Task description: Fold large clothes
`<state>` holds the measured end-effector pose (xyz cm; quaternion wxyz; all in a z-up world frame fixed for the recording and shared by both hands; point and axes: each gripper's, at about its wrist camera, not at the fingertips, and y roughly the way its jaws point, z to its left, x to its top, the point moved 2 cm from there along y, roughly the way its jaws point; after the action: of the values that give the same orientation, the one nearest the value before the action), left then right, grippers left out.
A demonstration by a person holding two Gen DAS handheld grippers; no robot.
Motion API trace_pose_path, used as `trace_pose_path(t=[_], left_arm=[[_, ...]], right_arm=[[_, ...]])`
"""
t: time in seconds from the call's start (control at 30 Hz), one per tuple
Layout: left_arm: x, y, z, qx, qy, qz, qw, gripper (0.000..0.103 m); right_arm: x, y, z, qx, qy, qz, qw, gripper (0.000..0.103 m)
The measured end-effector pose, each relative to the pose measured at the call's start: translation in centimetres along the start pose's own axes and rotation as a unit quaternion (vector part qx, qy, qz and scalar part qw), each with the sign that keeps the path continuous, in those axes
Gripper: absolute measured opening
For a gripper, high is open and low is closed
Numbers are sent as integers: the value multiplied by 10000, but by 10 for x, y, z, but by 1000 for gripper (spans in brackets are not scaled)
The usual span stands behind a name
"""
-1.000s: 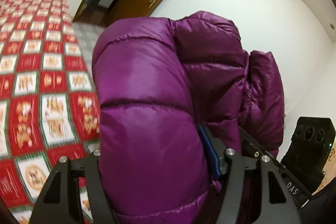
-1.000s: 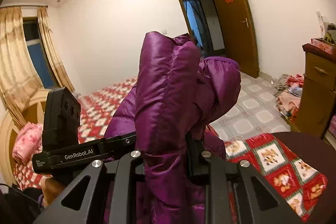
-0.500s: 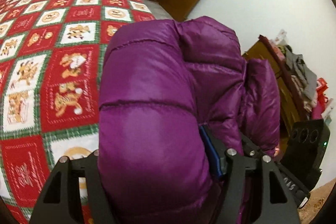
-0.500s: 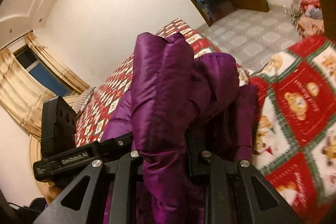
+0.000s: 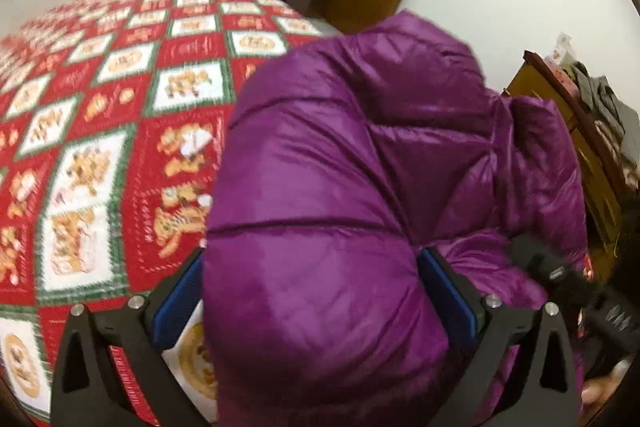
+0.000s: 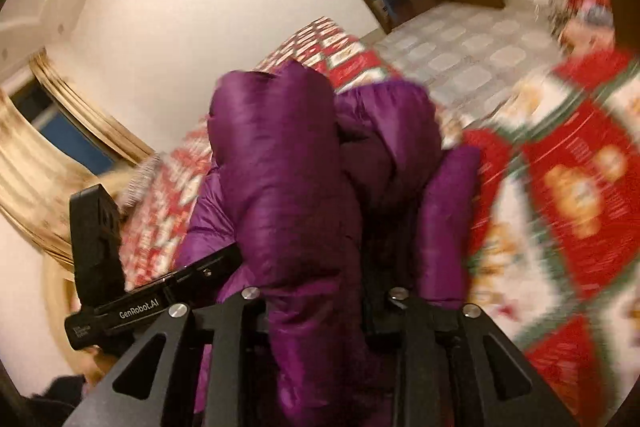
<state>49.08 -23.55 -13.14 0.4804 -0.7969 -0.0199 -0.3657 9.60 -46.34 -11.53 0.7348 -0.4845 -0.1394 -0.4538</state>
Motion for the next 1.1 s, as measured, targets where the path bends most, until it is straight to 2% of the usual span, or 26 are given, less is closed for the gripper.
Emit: trace_pose_path(t=[0.13, 0.2, 0.27, 0.33, 0.43, 0.5, 0.57, 0.67, 1.1], left_arm=[[0, -18, 1, 413, -13, -335, 9986, 103], [0, -23, -1, 628, 44, -445, 9970, 103], [1, -22, -4, 887, 142, -501, 9947, 103], [2, -21, -9, 1048, 204, -506, 9930, 103], [3, -19, -16, 1278, 335, -518, 9899, 103], [2, -17, -18, 1373, 451, -528, 9881, 103], [4, -13, -16, 1410, 473, -525, 9875, 103], [5, -9, -15, 1410, 504, -511, 9874, 103], [7, 23, -18, 1093, 319, -311, 9930, 103]], right_arm=[[10, -47, 14, -673, -315, -674, 9950, 31], [20, -62, 28, -889, -505, -976, 9900, 31], [29, -70, 46, -913, -731, -1102, 9870, 31], [39, -57, 60, -805, -913, -1043, 9871, 31], [46, -24, 75, -1010, -1025, -783, 9865, 31], [45, -2, 81, -1292, -1097, -600, 9837, 31], [42, 23, 72, -1623, -1125, -435, 9794, 31], [36, 50, 47, -1824, -959, -285, 9781, 31], [32, 70, 2, -1500, -417, -213, 9876, 31]])
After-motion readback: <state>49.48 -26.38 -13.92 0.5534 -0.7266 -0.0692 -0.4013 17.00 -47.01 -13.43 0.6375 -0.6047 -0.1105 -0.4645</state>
